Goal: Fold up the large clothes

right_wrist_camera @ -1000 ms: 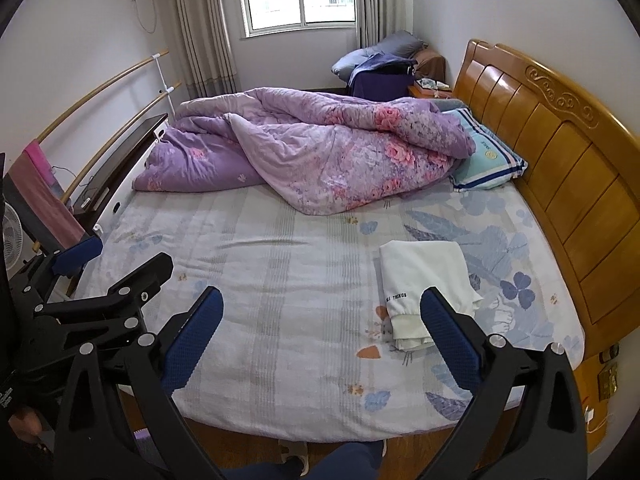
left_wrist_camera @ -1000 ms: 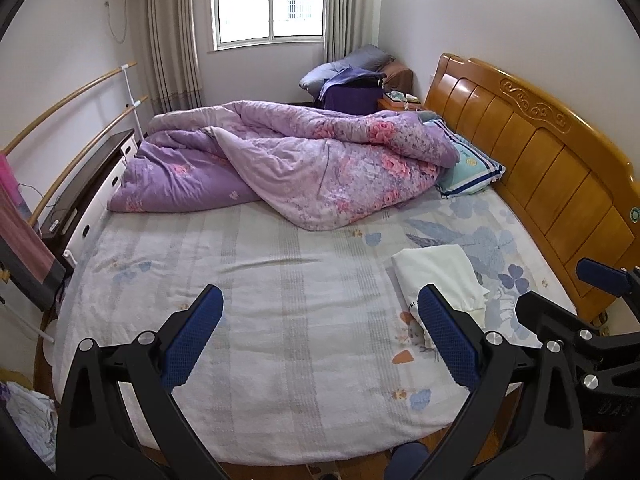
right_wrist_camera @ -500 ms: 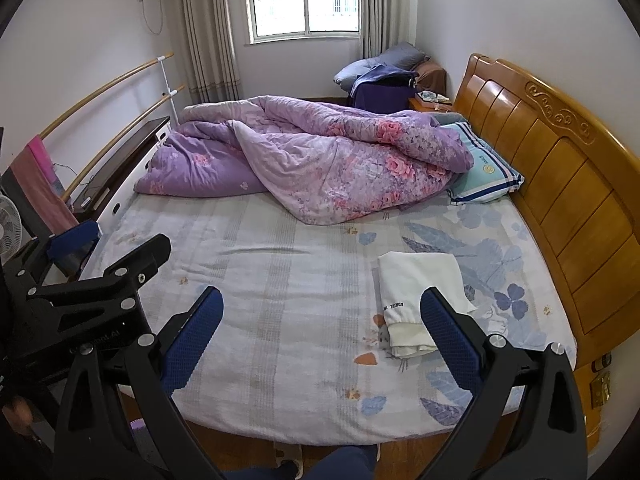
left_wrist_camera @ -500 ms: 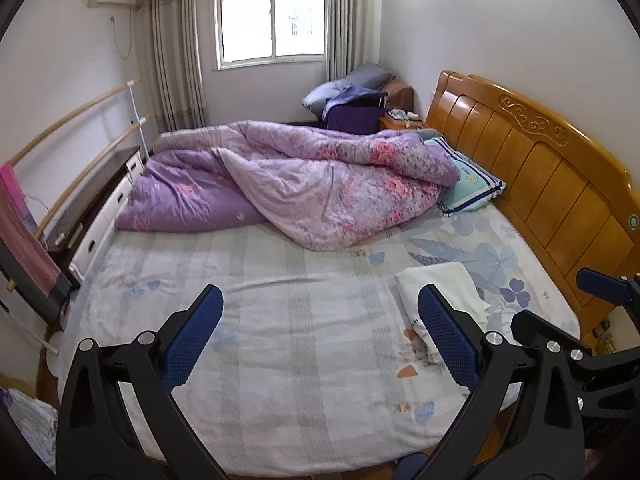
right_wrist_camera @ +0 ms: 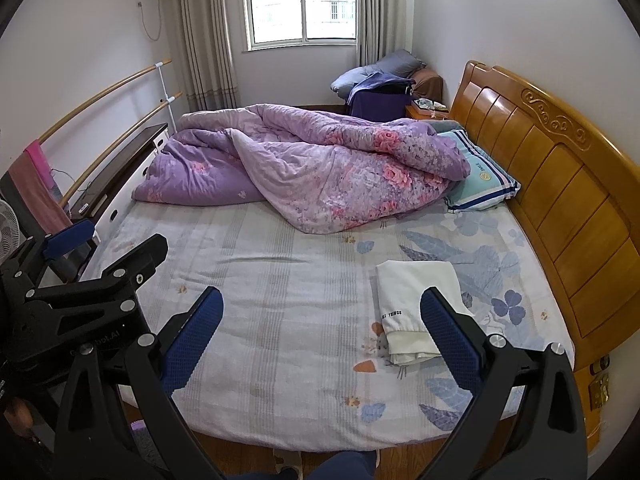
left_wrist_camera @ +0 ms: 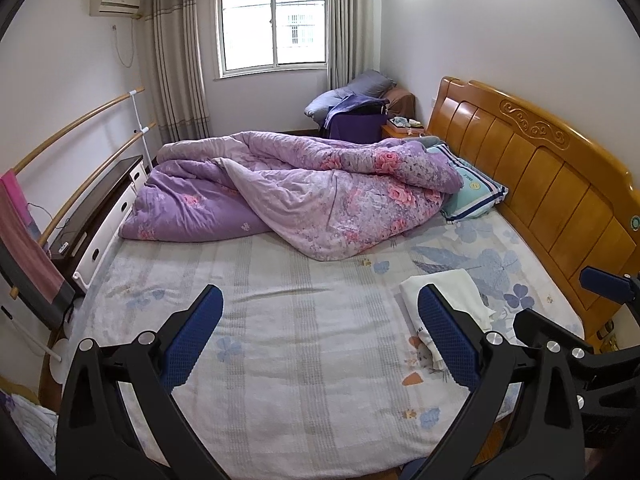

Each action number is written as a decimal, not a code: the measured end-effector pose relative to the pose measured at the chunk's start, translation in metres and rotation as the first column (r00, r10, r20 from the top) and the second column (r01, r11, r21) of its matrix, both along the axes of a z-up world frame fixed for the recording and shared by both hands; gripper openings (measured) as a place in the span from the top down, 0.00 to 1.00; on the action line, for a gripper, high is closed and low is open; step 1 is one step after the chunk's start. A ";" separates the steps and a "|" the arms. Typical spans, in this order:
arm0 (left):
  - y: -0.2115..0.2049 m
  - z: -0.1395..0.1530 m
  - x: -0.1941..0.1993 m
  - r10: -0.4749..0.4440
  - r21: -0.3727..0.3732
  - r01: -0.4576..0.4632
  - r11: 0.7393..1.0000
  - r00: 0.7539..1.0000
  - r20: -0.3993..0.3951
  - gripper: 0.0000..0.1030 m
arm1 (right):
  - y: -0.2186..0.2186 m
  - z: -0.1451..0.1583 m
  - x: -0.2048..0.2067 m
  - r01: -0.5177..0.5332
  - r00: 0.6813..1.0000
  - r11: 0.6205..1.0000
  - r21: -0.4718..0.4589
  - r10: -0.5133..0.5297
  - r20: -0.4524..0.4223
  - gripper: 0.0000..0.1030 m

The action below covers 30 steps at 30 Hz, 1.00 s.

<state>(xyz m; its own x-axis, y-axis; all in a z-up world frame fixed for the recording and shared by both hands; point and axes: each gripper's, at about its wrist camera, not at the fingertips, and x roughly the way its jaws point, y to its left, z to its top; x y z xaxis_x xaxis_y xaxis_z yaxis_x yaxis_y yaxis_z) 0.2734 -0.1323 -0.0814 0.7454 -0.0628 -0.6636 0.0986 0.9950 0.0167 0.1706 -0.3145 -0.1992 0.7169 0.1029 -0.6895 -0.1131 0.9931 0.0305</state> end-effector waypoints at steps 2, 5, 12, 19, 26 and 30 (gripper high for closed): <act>0.000 0.000 0.000 0.003 0.003 -0.003 1.000 1.000 0.003 0.05 | 0.000 0.000 0.001 -0.001 1.000 1.000 -0.001 0.001 -0.001 0.08; -0.001 0.001 0.003 0.004 0.010 -0.004 1.000 1.000 0.007 0.05 | 0.001 0.000 0.000 0.001 1.000 1.000 -0.001 -0.001 -0.002 0.08; -0.002 0.001 0.006 0.007 0.005 -0.007 1.000 1.000 0.003 0.05 | 0.001 -0.001 0.000 0.002 1.000 1.000 -0.002 -0.002 -0.002 0.08; 0.000 0.001 0.006 0.004 0.007 -0.004 1.000 1.000 0.004 0.05 | 0.001 0.000 0.000 0.001 1.000 1.000 -0.004 -0.001 -0.001 0.08; 0.000 -0.002 0.007 0.007 0.008 -0.007 1.000 1.000 0.006 0.05 | 0.000 -0.002 0.001 0.001 1.000 1.000 -0.009 -0.001 -0.004 0.08; -0.001 -0.004 0.009 0.008 0.007 -0.008 1.000 1.000 0.003 0.05 | -0.001 -0.004 0.002 0.001 1.000 1.000 -0.009 -0.001 -0.005 0.08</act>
